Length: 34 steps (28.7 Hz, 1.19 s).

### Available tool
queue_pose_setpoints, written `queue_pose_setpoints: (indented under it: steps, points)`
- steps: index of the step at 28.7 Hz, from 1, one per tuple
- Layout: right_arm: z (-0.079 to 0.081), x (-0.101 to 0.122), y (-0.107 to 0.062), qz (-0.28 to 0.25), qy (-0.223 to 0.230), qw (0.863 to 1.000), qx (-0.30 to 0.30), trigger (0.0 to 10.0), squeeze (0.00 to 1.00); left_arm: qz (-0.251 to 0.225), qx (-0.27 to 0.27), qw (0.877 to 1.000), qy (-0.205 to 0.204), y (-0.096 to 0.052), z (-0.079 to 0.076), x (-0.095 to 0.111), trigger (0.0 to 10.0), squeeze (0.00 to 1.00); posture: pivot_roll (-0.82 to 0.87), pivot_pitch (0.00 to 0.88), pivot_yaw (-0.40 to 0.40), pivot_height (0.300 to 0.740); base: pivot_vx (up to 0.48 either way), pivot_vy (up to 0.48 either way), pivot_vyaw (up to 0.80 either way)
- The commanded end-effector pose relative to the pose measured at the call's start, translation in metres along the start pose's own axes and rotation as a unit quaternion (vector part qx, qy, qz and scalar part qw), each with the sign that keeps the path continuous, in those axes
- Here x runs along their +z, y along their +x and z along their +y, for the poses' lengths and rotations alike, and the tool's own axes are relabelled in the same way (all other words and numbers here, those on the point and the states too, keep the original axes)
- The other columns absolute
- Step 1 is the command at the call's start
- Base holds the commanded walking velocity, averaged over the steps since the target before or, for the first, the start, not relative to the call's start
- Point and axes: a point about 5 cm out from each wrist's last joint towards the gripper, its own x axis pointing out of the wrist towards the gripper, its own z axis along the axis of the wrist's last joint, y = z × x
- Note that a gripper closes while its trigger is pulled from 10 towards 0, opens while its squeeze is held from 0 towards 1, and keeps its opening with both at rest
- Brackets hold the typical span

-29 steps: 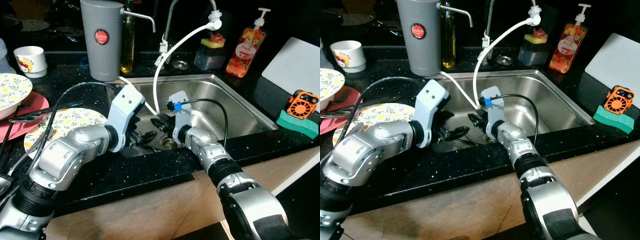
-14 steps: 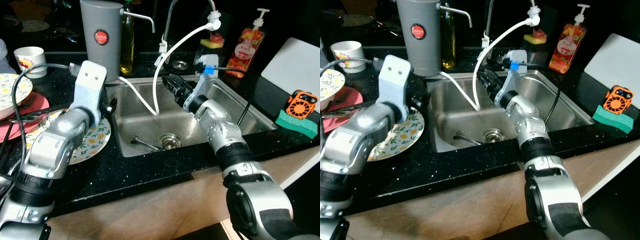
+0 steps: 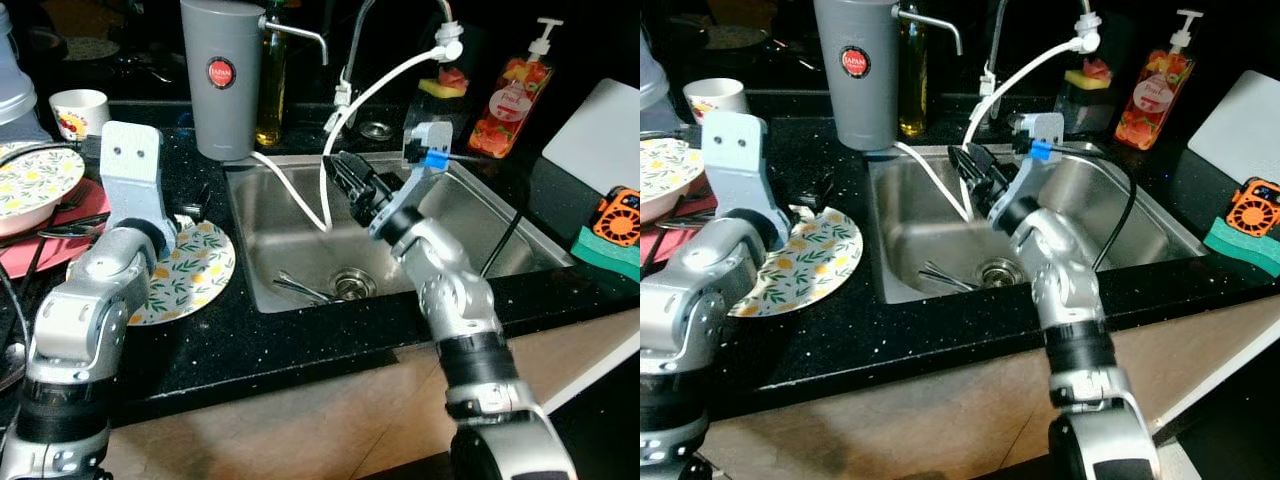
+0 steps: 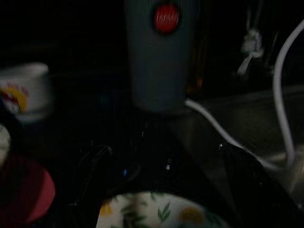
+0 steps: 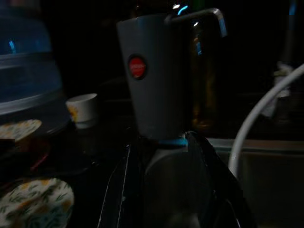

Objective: Kitchen organization

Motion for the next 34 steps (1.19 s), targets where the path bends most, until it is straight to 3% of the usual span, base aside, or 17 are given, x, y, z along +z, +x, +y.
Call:
queue_pose_setpoints:
  steps: [1,3,6,7,8,10,14,15,16,21,26,31,34]
  points:
    - [-0.004,0.003,-0.008,-0.002,-0.010,1.000,-0.013,10.0,0.00,-0.008,-0.001,0.999,0.041,-0.003,-0.007,0.000,10.0,0.00,-0.01,0.120,-0.061,0.740,0.000,0.000,0.00]
    - [-0.003,0.002,-0.011,0.001,-0.010,1.000,-0.013,10.0,0.00,0.002,0.005,0.997,0.072,-0.004,-0.008,-0.002,10.0,0.00,-0.01,0.121,-0.057,0.740,0.000,0.000,0.00]
    - [-0.002,0.001,-0.014,0.008,-0.009,1.000,-0.014,10.0,0.00,0.036,0.033,0.996,0.077,-0.005,-0.004,-0.009,10.0,0.00,-0.01,0.119,-0.052,0.740,0.000,0.000,0.00]
    - [-0.001,0.001,-0.015,0.014,-0.009,1.000,-0.008,10.0,0.00,0.058,0.073,0.994,0.064,-0.005,0.004,-0.013,10.0,0.00,-0.01,0.118,-0.052,0.740,0.000,0.000,0.00]
    - [-0.001,0.001,-0.015,0.014,-0.009,1.000,-0.008,10.0,0.00,0.058,0.073,0.994,0.064,-0.005,0.004,-0.013,10.0,0.00,-0.01,0.118,-0.052,0.740,0.000,0.000,0.00]
    - [0.002,0.000,-0.017,0.026,-0.009,1.000,0.001,10.0,0.00,0.086,0.127,0.987,0.050,-0.006,0.014,-0.018,10.0,0.00,-0.01,0.118,-0.052,0.740,0.000,0.000,0.00]
    - [0.006,-0.002,-0.017,0.047,-0.004,0.999,0.021,10.0,0.00,0.120,0.166,0.979,0.014,-0.009,0.019,-0.023,10.0,0.00,0.00,0.116,-0.053,0.740,0.000,0.000,0.00]
    - [0.006,-0.002,-0.017,0.047,-0.004,0.999,0.021,10.0,0.00,0.120,0.166,0.979,0.014,-0.009,0.019,-0.023,10.0,0.00,0.00,0.116,-0.053,0.740,0.000,0.000,0.00]
    - [0.007,-0.002,-0.016,0.054,0.002,0.998,0.034,10.0,0.00,0.125,0.193,0.973,-0.014,-0.010,0.024,-0.026,10.0,0.00,0.00,0.116,-0.053,0.740,0.000,0.000,0.00]
    - [0.018,-0.005,-0.013,0.091,0.031,0.991,0.095,10.0,0.00,0.105,0.246,0.964,-0.001,-0.012,0.041,-0.019,10.0,0.00,0.00,0.114,-0.053,0.740,0.000,0.000,0.00]
    - [0.025,-0.011,-0.017,0.124,0.024,0.983,0.136,10.0,0.00,0.105,0.284,0.953,0.013,-0.017,0.052,-0.015,10.0,0.00,0.00,0.114,-0.056,0.740,0.000,0.000,0.00]
    - [0.030,-0.013,-0.018,0.141,0.026,0.977,0.156,10.0,0.00,0.106,0.342,0.934,-0.016,-0.027,0.066,-0.016,10.0,0.00,0.01,0.114,-0.055,0.740,0.000,0.000,0.00]
    - [0.031,-0.013,-0.018,0.144,0.027,0.976,0.161,10.0,0.00,0.106,0.344,0.933,-0.015,-0.029,0.069,-0.016,10.0,0.00,0.01,0.114,-0.055,0.740,0.000,0.000,0.00]
